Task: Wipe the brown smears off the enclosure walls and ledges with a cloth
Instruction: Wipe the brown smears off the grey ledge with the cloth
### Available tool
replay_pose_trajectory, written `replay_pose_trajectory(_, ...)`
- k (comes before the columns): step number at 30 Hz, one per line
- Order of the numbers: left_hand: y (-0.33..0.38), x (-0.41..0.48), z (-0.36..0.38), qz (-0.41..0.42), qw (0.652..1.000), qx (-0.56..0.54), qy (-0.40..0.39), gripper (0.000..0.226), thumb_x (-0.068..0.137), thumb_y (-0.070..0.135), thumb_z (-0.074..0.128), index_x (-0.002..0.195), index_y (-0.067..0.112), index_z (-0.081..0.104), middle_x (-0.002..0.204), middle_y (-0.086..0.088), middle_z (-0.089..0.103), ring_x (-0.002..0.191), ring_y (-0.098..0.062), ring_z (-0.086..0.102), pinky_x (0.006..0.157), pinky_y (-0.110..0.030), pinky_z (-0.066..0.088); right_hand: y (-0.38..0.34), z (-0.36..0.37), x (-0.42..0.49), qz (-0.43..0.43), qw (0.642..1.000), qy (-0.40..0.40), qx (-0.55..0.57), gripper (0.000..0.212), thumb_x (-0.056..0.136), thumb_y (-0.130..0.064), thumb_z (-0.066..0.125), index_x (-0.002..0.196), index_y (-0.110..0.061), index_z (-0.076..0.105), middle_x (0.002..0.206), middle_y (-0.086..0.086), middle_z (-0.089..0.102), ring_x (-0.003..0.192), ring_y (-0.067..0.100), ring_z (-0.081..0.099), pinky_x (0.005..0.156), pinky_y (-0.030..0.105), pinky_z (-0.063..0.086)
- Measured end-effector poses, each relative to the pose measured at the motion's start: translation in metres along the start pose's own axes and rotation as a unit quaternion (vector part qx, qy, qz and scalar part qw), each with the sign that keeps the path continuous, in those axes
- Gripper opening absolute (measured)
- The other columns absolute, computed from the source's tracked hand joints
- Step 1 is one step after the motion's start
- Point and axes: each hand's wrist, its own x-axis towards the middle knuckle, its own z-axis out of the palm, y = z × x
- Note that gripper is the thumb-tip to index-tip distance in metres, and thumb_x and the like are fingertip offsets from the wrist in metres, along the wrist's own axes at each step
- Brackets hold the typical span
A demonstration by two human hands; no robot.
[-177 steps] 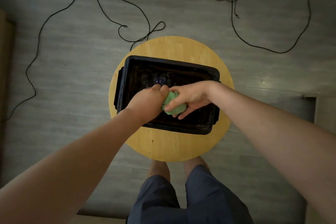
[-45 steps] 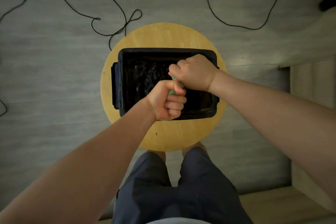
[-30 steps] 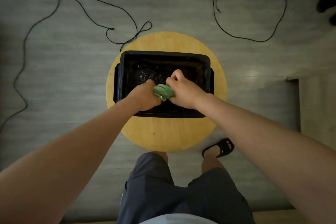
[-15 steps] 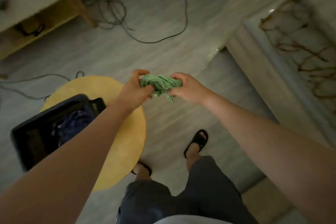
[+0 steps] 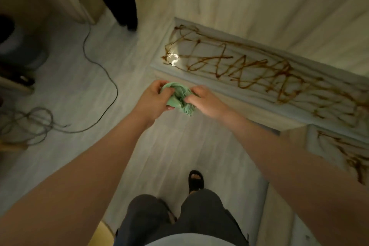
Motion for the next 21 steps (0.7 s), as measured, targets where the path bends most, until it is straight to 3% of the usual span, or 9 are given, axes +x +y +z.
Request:
replay_pose_trajectory(1,0.01,0.01,0.011,0.013,1.0,-0.005,-0.01,0.022,0.104,0.016,0.057,0.125,0.009,0.057,0.115,-0.014,0.07,0.101,-0.024,0.074,0.087,-0.042,0.063,0.004,-0.012,0.004,-0.001,1.0,0.027,-0.007,0.03,0.086,-0.043,0.063,0.088,-0.015,0.071,0.091,0.005,0.063,0.087,0.01,0.059,0.072,0.028,0.039)
replay_pose_trajectory(3,0.019,0.026,0.024,0.028,0.999,-0.018,-0.011,0.03,0.104,0.015,0.059,0.132,0.011,0.049,0.114,-0.014,0.069,0.101,-0.024,0.074,0.087,-0.04,0.063,0.007,-0.027,0.008,0.007,0.997,0.078,-0.004,0.037,0.091,-0.046,0.068,0.123,-0.026,0.067,0.122,0.0,0.056,0.113,0.008,0.053,0.09,0.021,0.039)
replay_pose_trajectory(5,0.03,0.045,0.033,0.036,0.999,0.007,-0.013,0.03,0.102,0.014,0.063,0.127,0.016,0.047,0.11,-0.009,0.069,0.098,-0.022,0.075,0.089,-0.041,0.062,0.007,-0.042,0.012,0.001,0.992,0.122,0.021,0.053,0.094,-0.039,0.071,0.141,-0.027,0.051,0.128,-0.01,0.052,0.116,0.004,0.052,0.093,0.018,0.041)
replay_pose_trajectory(8,0.039,0.076,0.029,0.064,0.996,0.059,-0.022,0.025,0.095,0.016,0.073,0.106,0.027,0.053,0.114,-0.002,0.069,0.104,-0.02,0.072,0.095,-0.045,0.06,-0.003,-0.052,0.029,-0.01,0.988,0.154,0.003,0.029,0.096,-0.034,0.07,0.123,-0.028,0.059,0.109,-0.019,0.059,0.104,0.005,0.059,0.083,0.02,0.045)
replay_pose_trajectory(11,0.051,0.108,0.011,0.09,0.989,0.1,-0.057,0.035,0.088,0.008,0.074,0.103,0.033,0.054,0.118,0.005,0.063,0.11,-0.02,0.068,0.087,-0.039,0.06,-0.014,-0.06,0.059,-0.004,0.979,0.198,-0.042,0.003,0.1,-0.031,0.064,0.098,-0.029,0.064,0.095,-0.018,0.058,0.105,0.012,0.054,0.085,0.026,0.039)
replay_pose_trajectory(13,0.061,0.133,-0.006,0.092,0.987,0.105,-0.077,0.035,0.089,0.003,0.069,0.103,0.031,0.055,0.116,0.006,0.063,0.105,-0.019,0.068,0.075,-0.032,0.058,-0.027,-0.062,0.085,0.014,0.976,0.213,-0.045,0.019,0.102,-0.029,0.058,0.084,-0.024,0.062,0.088,-0.009,0.056,0.098,0.014,0.052,0.081,0.03,0.036)
replay_pose_trajectory(16,0.087,0.179,-0.044,0.106,0.981,0.138,-0.089,0.006,0.095,0.01,0.061,0.095,0.015,0.065,0.093,0.003,0.067,0.08,-0.01,0.063,0.072,-0.025,0.052,-0.07,-0.056,0.132,0.079,0.966,0.245,-0.001,0.031,0.104,-0.027,0.049,0.086,-0.004,0.058,0.08,0.004,0.052,0.074,0.015,0.049,0.068,0.036,0.034)
replay_pose_trajectory(18,0.108,0.204,-0.072,0.101,0.975,0.168,-0.103,0.02,0.097,0.016,0.052,0.079,0.01,0.06,0.072,-0.002,0.054,0.06,-0.008,0.047,0.057,-0.025,0.04,-0.099,-0.046,0.162,0.145,0.955,0.241,0.099,0.03,0.105,-0.029,0.045,0.095,-0.008,0.063,0.086,0.007,0.061,0.079,0.018,0.058,0.071,0.037,0.047)
replay_pose_trajectory(21,0.14,0.24,-0.116,0.042,0.98,0.137,-0.137,0.021,0.094,0.025,0.044,0.079,0.015,0.055,0.069,-0.003,0.049,0.065,-0.017,0.044,0.06,-0.031,0.033,-0.134,-0.031,0.205,0.208,0.88,0.197,0.378,0.03,0.106,-0.029,0.049,0.105,-0.009,0.071,0.101,0.013,0.076,0.089,0.025,0.073,0.072,0.036,0.061)
